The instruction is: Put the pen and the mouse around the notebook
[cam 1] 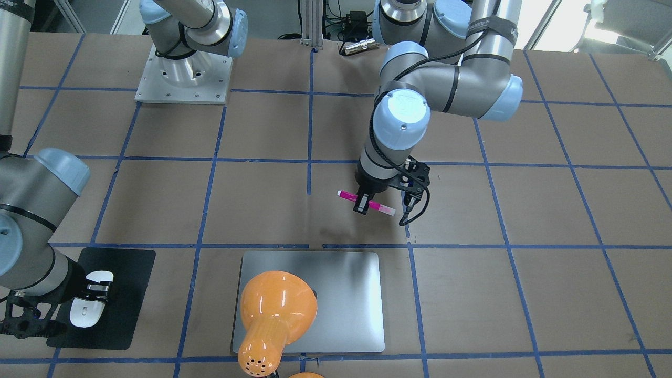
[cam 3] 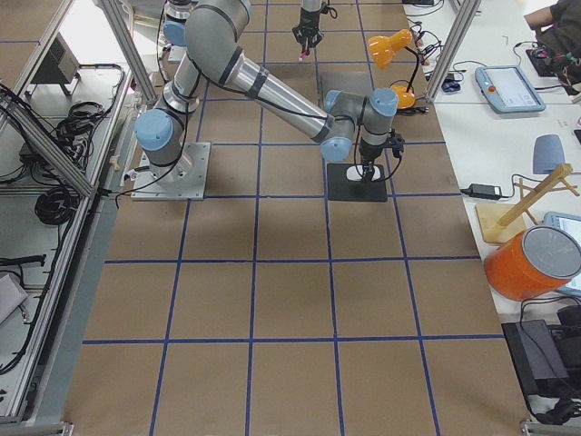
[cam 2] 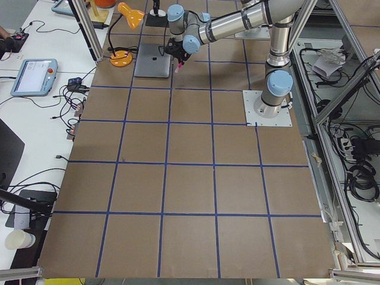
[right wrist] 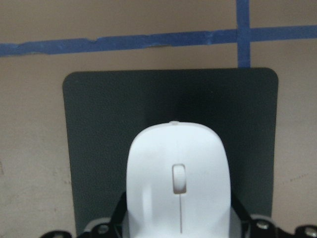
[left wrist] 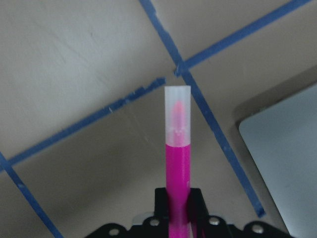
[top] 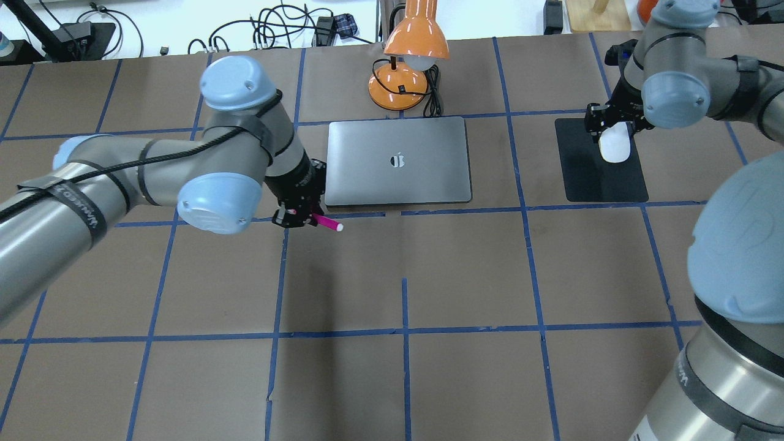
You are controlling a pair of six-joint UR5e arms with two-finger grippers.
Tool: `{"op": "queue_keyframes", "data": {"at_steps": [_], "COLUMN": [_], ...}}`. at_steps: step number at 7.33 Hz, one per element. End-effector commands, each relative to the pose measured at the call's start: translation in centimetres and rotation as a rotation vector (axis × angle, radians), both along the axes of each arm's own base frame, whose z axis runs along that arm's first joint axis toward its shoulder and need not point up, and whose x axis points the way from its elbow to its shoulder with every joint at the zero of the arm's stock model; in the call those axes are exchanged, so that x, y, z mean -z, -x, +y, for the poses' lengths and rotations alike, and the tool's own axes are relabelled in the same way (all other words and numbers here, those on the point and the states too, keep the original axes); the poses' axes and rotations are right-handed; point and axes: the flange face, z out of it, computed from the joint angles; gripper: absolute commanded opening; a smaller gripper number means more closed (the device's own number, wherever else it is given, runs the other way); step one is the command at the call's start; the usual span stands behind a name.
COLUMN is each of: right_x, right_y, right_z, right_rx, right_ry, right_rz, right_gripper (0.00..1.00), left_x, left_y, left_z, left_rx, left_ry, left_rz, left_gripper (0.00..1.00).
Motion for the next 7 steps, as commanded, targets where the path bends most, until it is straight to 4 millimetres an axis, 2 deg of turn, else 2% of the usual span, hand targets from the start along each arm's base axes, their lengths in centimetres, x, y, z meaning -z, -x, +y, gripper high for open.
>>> {"op": "queue_keyframes", "data": {"at_steps": [1,2,3,4,5,6,7], "right_x": [2.5,2.6,2.7,2.7,1.6,1.0,-1.4], "right_y": [-0.7,-0.8,-0.8,-0.8,-0.7,-0.8,-1.2], "right_z": [1.1,1.2,1.2,1.1,0.8,0.6,0.1], "right_rx": [0.004,0.004,0.004,0.002,0.004,0.002,-0.001], "right_ry": [-0.047,-0.047,-0.045,-0.042,-0.025,-0.012,0.02], "right_rz": [-0.014,-0.014,-0.015,-0.014,-0.008,-0.007,0.003], "right_gripper": [0.29,0.36,0.49,0.93,1.0,1.0,1.0], "left_x": [4.3,5.7,6.5,6.3,6.3,6.4,7.1], "left_y": [5.4,8.1,8.9,9.9,10.3,10.4,10.6], "left_z": [1.6,2.9,2.6,2.3,2.5,2.5,2.5], "left_rx": [-0.167,-0.16,-0.177,-0.168,-0.16,-0.159,-0.159], "left_ry": [-0.055,-0.07,-0.066,-0.055,-0.055,-0.057,-0.068], "left_rz": [-0.025,-0.041,-0.041,-0.034,-0.034,-0.034,-0.036], "left_gripper": [0.0,0.0,0.0,0.0,0.0,0.0,0.0]}}
